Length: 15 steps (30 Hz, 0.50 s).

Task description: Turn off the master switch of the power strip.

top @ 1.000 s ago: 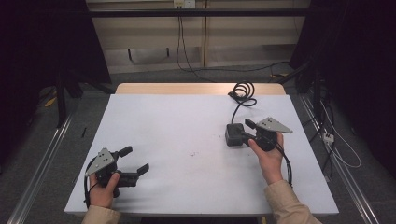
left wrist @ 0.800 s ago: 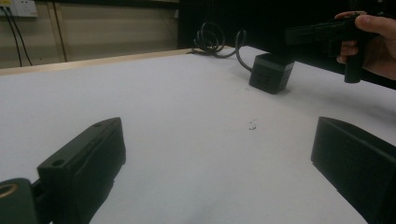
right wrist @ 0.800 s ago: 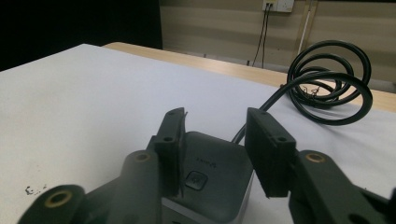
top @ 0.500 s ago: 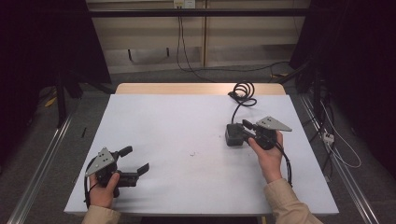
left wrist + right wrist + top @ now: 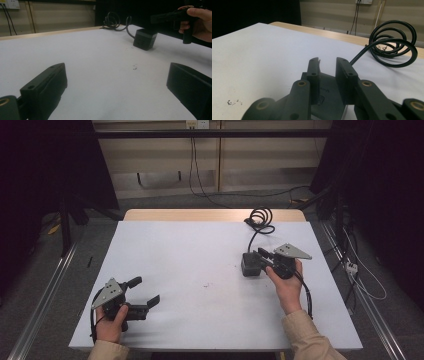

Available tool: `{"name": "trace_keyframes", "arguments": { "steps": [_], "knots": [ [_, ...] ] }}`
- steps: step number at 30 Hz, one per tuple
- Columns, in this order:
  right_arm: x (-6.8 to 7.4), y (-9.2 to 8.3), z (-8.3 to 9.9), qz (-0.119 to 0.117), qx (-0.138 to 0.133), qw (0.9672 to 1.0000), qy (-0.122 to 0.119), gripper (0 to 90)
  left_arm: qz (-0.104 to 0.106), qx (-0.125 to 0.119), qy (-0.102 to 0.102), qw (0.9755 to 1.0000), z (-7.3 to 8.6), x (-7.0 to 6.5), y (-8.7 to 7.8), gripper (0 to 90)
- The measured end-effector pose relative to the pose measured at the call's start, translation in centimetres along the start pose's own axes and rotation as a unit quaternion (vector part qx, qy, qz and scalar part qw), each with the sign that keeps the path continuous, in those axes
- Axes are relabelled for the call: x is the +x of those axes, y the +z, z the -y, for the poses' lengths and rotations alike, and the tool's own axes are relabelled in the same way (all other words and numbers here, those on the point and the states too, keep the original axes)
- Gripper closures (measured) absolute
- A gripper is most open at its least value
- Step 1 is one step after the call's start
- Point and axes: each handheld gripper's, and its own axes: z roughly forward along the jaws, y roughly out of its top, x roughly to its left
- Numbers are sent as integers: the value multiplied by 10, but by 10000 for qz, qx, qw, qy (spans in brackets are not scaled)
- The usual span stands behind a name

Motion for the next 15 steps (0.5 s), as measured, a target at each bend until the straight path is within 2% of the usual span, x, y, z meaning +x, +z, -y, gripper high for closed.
{"name": "trace_keyframes", "arguments": {
  "steps": [15],
  "knots": [
    [-1,1,1,-73,80,9999,17,810,12,25,9,10000,0,-1,1,27]
  ]
}}
